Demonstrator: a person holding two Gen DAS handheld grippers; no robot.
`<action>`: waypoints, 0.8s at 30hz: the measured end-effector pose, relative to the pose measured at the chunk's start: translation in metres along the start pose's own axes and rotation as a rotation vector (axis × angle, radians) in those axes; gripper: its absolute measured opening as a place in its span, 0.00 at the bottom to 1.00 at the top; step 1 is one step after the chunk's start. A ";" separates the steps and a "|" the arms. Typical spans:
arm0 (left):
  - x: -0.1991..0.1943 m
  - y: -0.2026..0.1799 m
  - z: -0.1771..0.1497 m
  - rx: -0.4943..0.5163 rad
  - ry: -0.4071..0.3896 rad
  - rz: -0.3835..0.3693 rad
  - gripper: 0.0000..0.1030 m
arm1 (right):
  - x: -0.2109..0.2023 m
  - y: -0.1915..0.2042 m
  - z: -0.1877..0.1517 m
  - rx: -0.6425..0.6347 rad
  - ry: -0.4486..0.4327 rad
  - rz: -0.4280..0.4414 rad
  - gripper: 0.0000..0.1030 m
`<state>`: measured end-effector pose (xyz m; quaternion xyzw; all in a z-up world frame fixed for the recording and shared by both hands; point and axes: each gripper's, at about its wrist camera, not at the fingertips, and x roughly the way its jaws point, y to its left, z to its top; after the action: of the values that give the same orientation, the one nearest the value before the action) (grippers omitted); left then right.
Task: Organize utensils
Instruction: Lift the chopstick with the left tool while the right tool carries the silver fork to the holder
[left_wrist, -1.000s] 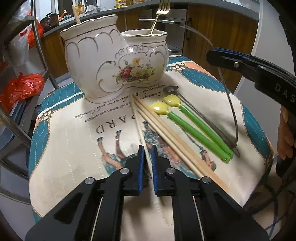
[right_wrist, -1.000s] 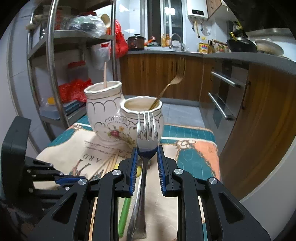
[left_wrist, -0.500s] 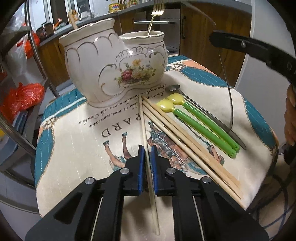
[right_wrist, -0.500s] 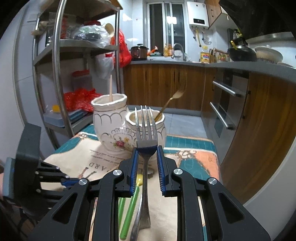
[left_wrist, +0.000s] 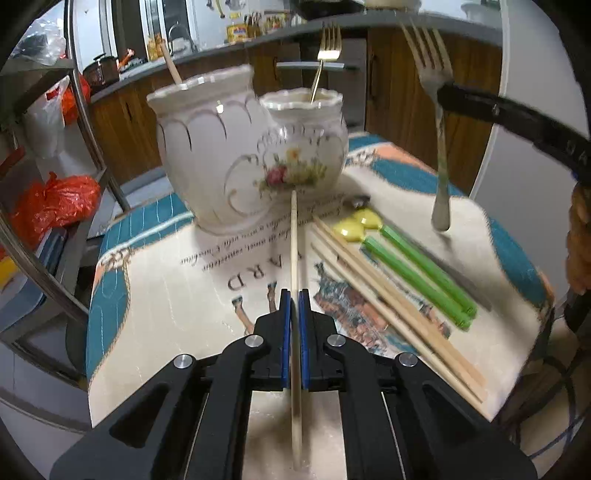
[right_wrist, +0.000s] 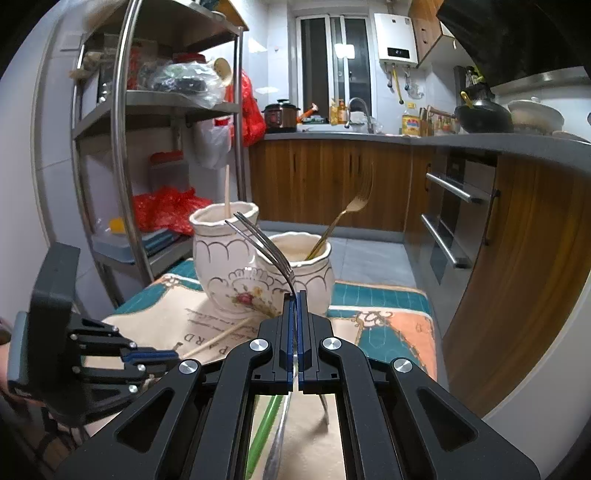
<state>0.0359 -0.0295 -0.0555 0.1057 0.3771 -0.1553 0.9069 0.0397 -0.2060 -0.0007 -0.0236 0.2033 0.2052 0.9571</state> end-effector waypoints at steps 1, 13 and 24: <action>-0.002 0.001 0.001 -0.002 -0.014 0.001 0.04 | -0.001 0.000 0.000 0.002 -0.005 0.004 0.02; -0.055 0.007 0.017 -0.020 -0.310 -0.041 0.04 | -0.020 -0.009 0.017 0.096 -0.063 0.067 0.02; -0.087 0.053 0.061 -0.161 -0.475 -0.081 0.04 | -0.023 -0.003 0.053 0.104 -0.112 0.090 0.02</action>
<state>0.0369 0.0181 0.0532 -0.0215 0.1686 -0.1814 0.9686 0.0424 -0.2107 0.0572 0.0469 0.1608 0.2384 0.9566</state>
